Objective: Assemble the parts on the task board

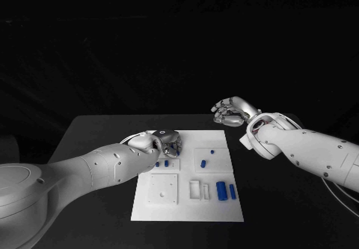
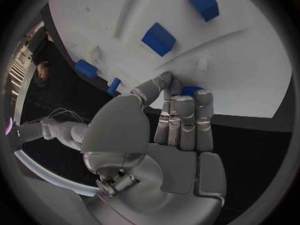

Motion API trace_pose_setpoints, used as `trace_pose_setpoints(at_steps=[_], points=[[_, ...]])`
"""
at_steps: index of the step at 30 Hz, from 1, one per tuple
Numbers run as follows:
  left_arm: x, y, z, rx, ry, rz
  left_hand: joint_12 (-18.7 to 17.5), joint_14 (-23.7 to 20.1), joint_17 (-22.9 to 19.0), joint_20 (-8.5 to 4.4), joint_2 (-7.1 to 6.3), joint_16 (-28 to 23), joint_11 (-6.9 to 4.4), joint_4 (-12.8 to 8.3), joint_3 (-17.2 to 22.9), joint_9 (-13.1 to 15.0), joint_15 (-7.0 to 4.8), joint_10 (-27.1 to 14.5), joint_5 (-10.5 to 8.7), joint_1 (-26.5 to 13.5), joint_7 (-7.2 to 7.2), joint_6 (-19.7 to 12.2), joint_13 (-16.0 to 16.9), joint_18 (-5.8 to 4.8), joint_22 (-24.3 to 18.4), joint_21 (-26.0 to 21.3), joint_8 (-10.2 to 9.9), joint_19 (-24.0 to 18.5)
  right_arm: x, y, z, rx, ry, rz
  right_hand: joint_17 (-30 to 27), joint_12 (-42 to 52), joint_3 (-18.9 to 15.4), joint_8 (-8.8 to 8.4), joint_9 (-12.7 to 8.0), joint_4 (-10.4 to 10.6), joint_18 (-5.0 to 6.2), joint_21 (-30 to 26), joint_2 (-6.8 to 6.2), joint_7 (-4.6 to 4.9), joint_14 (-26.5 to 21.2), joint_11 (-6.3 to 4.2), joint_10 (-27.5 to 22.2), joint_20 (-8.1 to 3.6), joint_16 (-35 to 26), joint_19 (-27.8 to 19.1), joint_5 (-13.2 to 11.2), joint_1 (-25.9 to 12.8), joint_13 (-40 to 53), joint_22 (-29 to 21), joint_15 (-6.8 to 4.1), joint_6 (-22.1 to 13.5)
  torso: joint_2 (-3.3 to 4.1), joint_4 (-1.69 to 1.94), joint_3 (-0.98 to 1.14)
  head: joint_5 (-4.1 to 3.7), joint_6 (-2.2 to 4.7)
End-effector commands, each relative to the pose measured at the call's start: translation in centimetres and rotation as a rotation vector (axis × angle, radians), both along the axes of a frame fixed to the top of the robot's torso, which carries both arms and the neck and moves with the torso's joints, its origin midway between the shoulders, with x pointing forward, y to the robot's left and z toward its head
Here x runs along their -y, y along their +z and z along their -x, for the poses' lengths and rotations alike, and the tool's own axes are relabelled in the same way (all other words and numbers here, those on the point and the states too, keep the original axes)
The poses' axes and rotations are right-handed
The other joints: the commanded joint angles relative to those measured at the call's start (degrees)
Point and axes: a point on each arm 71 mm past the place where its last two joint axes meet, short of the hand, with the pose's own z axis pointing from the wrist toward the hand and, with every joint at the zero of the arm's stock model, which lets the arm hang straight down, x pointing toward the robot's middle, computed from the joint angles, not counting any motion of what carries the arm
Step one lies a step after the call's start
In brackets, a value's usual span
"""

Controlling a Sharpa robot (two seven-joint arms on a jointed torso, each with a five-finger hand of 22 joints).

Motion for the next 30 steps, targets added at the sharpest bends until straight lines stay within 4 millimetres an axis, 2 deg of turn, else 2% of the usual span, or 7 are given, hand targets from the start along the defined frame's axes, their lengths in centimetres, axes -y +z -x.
trace_pose_setpoints(at_steps=[1,12,20,26,30], points=[[0.0,-1.1,0.7,-0.028,-0.014,-0.004,0.34,0.56,0.05,-0.89,0.83,0.20,0.49,-0.24,0.20,0.30,-0.19,1.79,0.00,-0.24,-0.09,0.73,0.39,3.31,0.88,0.41,0.47,0.59,-0.1,0.1,0.0,0.001,0.015,0.001,-0.09,-0.23,-0.30,0.20,-0.08,0.02,-0.02,-0.28,-0.07,0.01,-0.31,0.12,0.17,0.14,-0.35,-0.37,0.15,0.64,-0.12,-0.01,0.03,-0.19,0.01,0.00,-0.03,0.07,0.16],[-1.3,-0.7,0.9,-0.069,0.061,0.137,-0.01,0.95,0.06,-1.24,1.09,0.24,0.31,-0.27,0.25,0.20,-0.38,2.29,0.22,-0.63,-0.22,0.98,0.60,3.32,0.91,0.76,0.63,1.14,-0.2,0.1,0.1,-0.001,0.017,-0.001,-0.18,-0.30,-0.31,0.23,-0.11,-0.02,0.01,-0.35,-0.06,0.00,-0.35,0.14,0.21,0.18,-0.39,-0.45,0.17,0.71,-0.42,0.02,0.05,-0.13,-0.01,0.01,-0.06,0.06,0.32],[-2.2,0.6,0.6,0.008,0.061,0.218,-0.19,1.06,0.05,-1.43,1.07,0.23,0.22,-0.38,0.35,0.13,-0.47,2.66,0.80,-0.77,-0.32,1.21,0.75,3.33,0.95,0.96,0.77,1.37,0.0,0.1,0.0,0.006,0.011,-0.005,-0.23,-0.34,-0.29,0.26,-0.13,-0.07,0.03,-0.39,-0.02,0.00,-0.36,0.14,0.26,0.21,-0.41,-0.49,0.19,0.81,-0.63,0.05,0.06,-0.07,-0.05,0.11,-0.11,0.06,0.63],[-2.2,2.1,0.5,-0.016,0.069,0.269,-0.24,1.10,0.06,-1.47,1.09,0.25,0.20,-0.37,0.37,0.11,-0.49,2.77,0.88,-0.82,-0.34,1.27,0.80,3.33,0.96,1.02,0.80,1.42,0.0,0.1,0.0,0.005,0.011,-0.005,-0.29,-0.38,-0.31,0.29,-0.14,-0.07,0.04,-0.43,-0.04,0.04,-0.39,0.16,0.28,0.25,-0.43,-0.52,0.21,0.82,-0.82,0.07,0.08,-0.01,-0.02,0.04,-0.16,0.17,0.72],[-3.3,2.7,0.4,-0.026,0.086,0.266,-0.26,1.12,0.06,-1.48,1.10,0.26,0.19,-0.38,0.38,0.10,-0.50,2.80,0.87,-0.83,-0.35,1.28,0.81,3.32,0.96,1.03,0.81,1.42,0.1,0.1,0.0,0.005,0.010,-0.005,-0.31,-0.41,-0.32,0.31,-0.15,-0.07,0.05,-0.45,-0.03,0.07,-0.40,0.16,0.29,0.27,-0.44,-0.54,0.23,0.82,-0.92,0.09,0.09,0.04,-0.02,0.12,-0.12,0.15,0.72]])
